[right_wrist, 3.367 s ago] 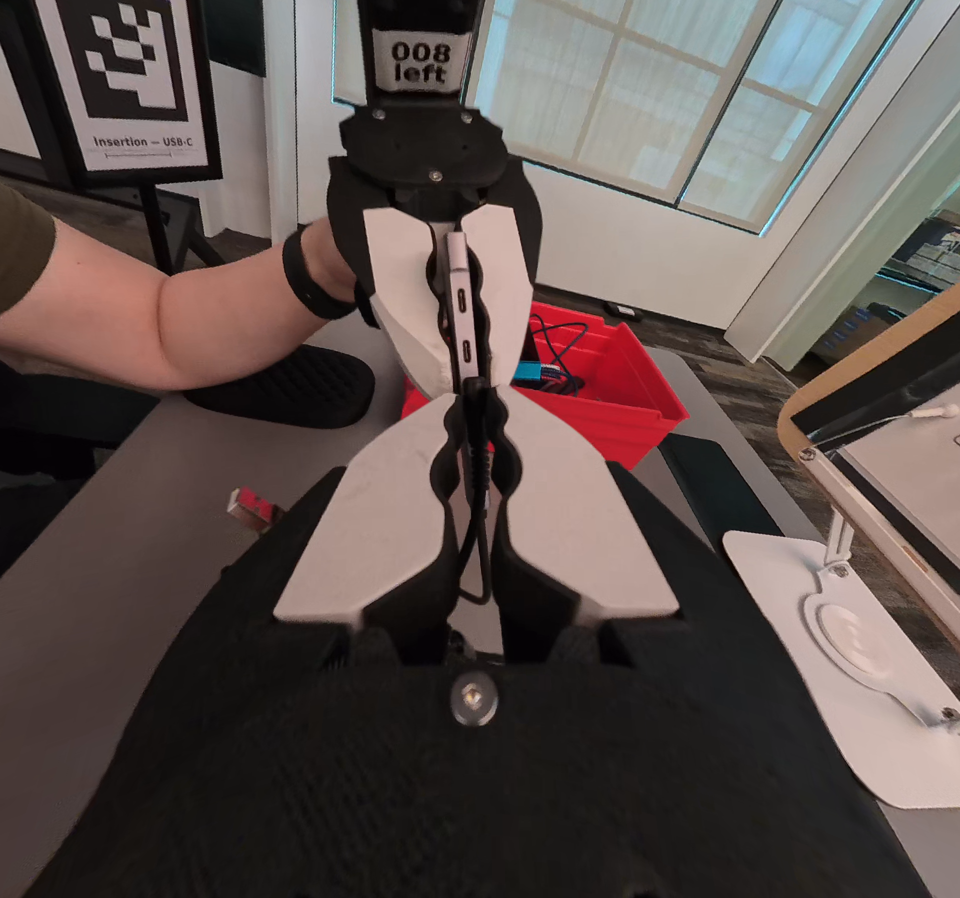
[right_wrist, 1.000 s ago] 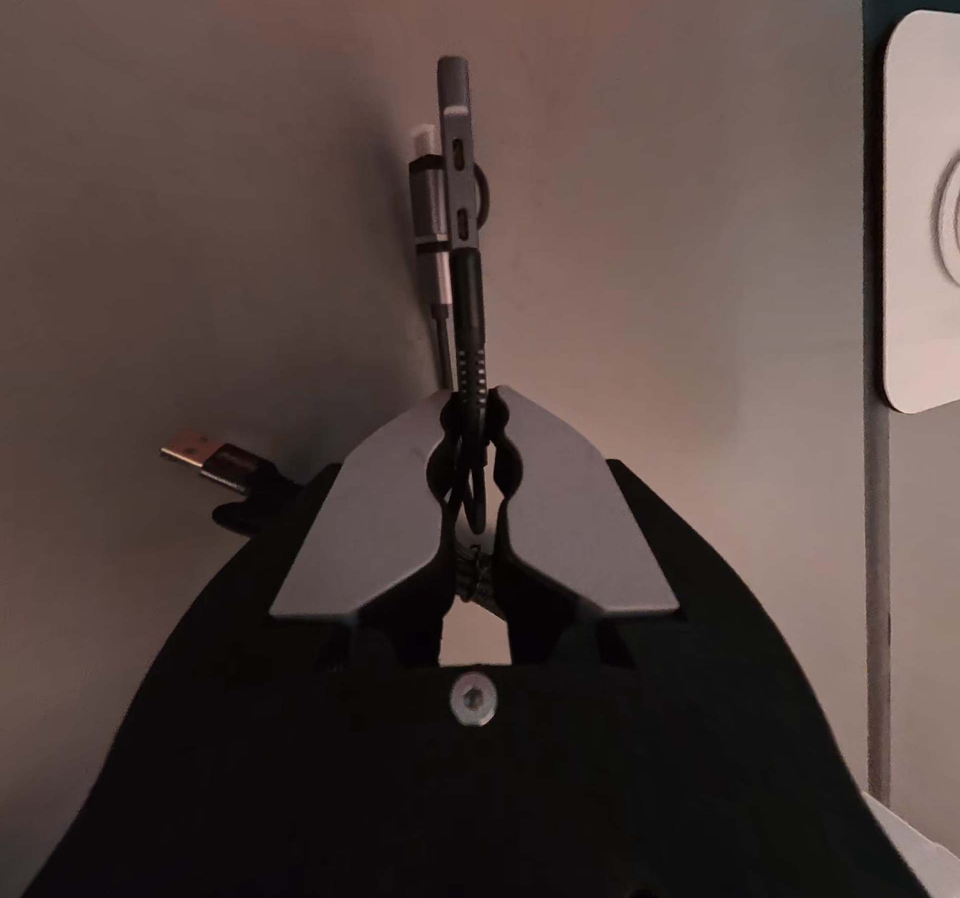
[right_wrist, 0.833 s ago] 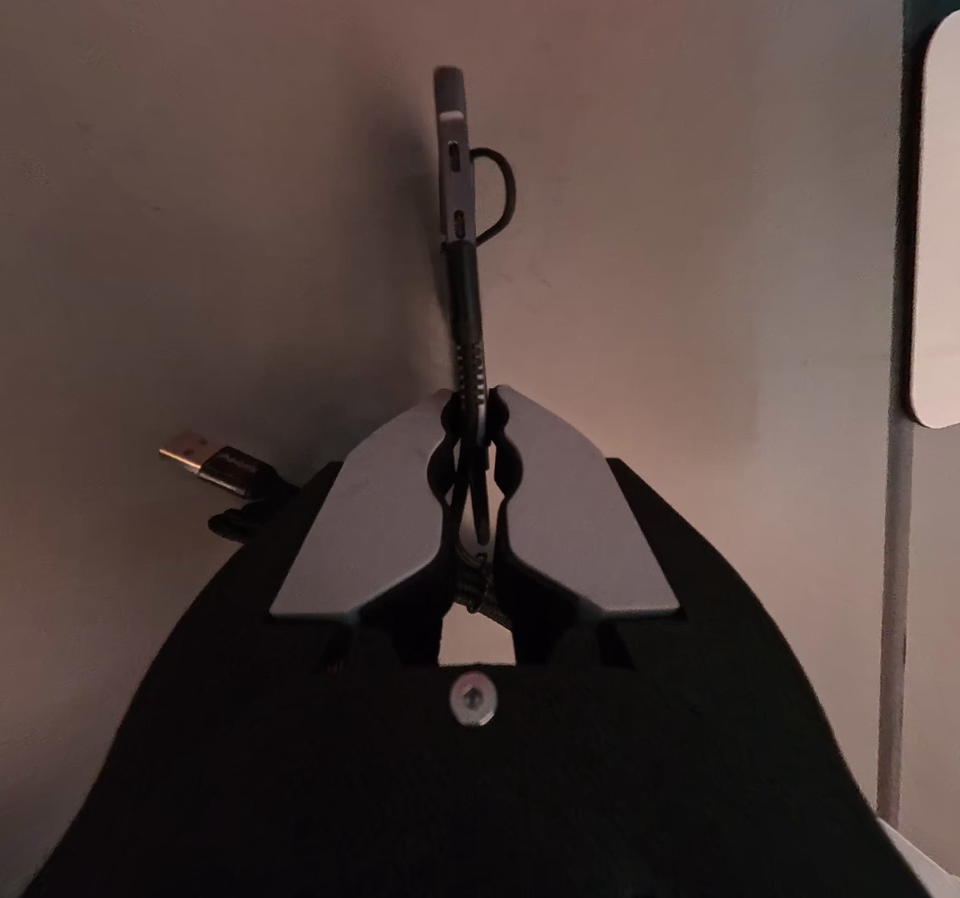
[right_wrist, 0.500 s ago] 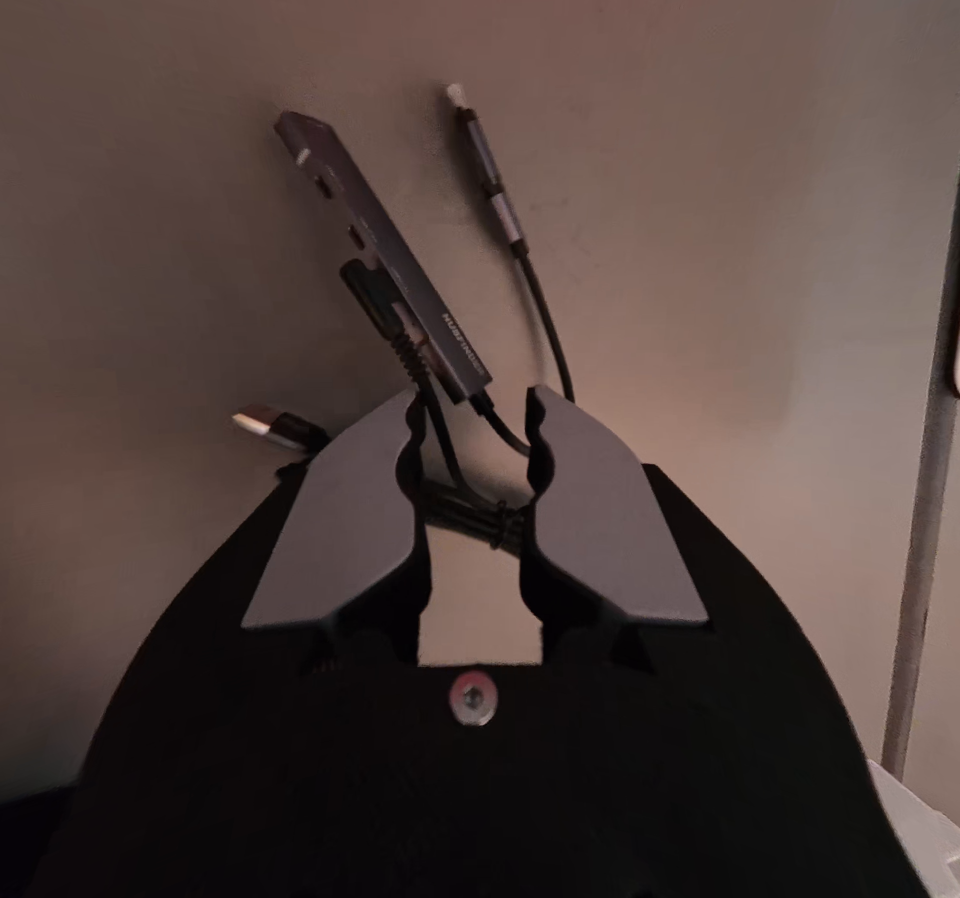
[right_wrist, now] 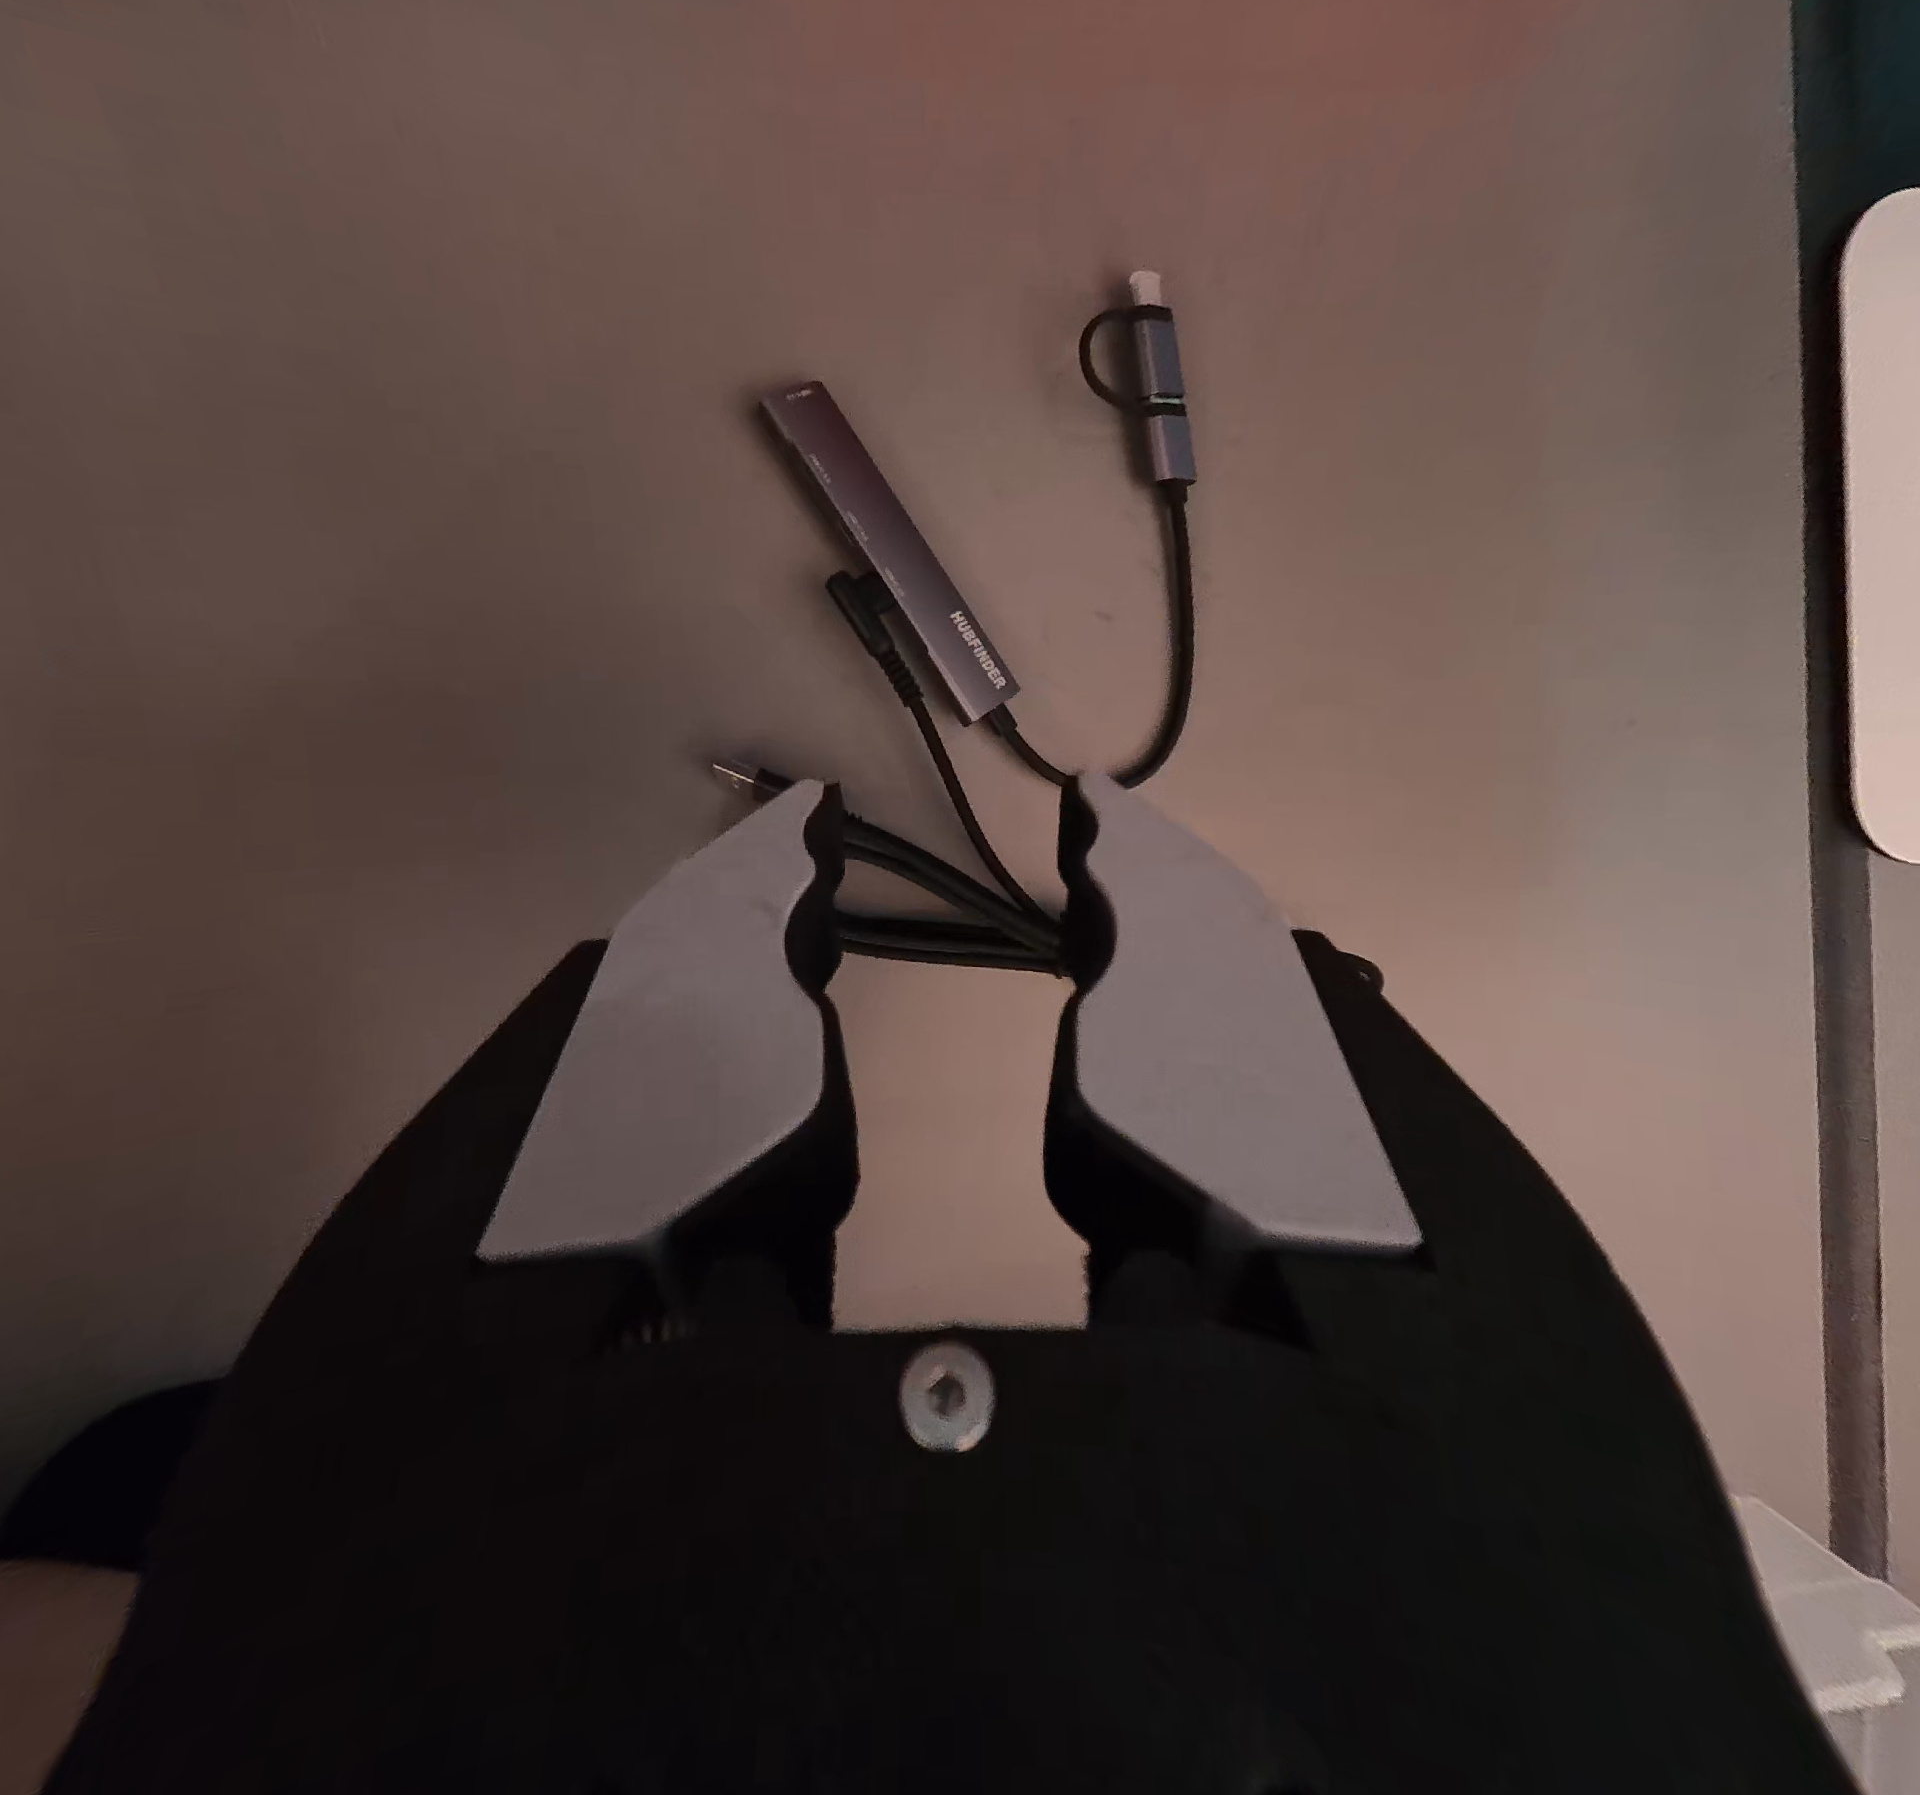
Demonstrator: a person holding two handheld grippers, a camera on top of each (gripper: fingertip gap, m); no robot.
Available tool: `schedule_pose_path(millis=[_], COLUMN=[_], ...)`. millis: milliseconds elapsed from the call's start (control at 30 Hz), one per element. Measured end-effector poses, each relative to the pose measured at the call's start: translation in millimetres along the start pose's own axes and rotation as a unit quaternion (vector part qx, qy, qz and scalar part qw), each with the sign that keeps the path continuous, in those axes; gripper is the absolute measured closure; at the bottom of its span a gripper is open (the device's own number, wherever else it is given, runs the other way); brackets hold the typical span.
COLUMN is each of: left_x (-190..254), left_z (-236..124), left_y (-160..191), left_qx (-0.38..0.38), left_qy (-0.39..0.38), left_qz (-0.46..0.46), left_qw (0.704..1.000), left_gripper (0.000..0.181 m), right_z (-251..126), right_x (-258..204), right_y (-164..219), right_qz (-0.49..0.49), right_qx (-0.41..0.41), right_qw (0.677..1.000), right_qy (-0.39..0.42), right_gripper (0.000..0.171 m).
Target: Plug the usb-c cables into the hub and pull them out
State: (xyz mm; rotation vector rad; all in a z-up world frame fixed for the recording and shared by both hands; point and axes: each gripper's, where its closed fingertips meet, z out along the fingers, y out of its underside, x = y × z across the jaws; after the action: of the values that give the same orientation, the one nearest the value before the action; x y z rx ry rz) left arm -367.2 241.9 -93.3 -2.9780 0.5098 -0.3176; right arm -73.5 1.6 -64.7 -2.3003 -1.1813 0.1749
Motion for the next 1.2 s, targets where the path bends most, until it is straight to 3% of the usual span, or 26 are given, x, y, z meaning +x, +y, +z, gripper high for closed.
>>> schedule_pose_path(millis=[133, 400, 567, 633, 900, 1133, 1200], left_x=[-13, -15, -17, -18, -3, 9, 15], left_z=[5, 14, 22, 24, 18, -22, -44], left_y=[11, -13, -16, -18, -13, -34, -63], left_qx=[-0.032, 0.009, 0.004, 0.004, -0.002, 0.101, 0.200], left_qy=[-0.035, -0.032, -0.046, -0.052, -0.036, -0.032, -0.047], left_qz=[-0.019, -0.036, -0.023, -0.010, 0.022, 0.055, 0.101], left_qw=[0.999, 0.999, 0.999, 0.999, 0.999, 0.993, 0.973], left_gripper=[0.163, 0.170, 0.170, 0.181, 0.181, 0.181, 0.181], right_z=[6, 8, 8, 9, 10, 13, 15], right_x=[-6, -8, -7, -7, -4, -2, -2], right_y=[-1, 2, 3, 6, 12, 17, 18], right_qz=[-0.014, -0.022, -0.025, -0.026, -0.025, -0.025, -0.026], right_qx=[-0.011, -0.024, -0.027, -0.036, -0.050, -0.064, -0.068], right_qw=[1.000, 0.999, 0.999, 0.999, 0.998, 0.998, 0.997], right_qy=[-0.008, -0.010, -0.007, -0.005, -0.002, 0.002, 0.003], right_gripper=[0.132, 0.135, 0.137, 0.138, 0.140, 0.140, 0.140])
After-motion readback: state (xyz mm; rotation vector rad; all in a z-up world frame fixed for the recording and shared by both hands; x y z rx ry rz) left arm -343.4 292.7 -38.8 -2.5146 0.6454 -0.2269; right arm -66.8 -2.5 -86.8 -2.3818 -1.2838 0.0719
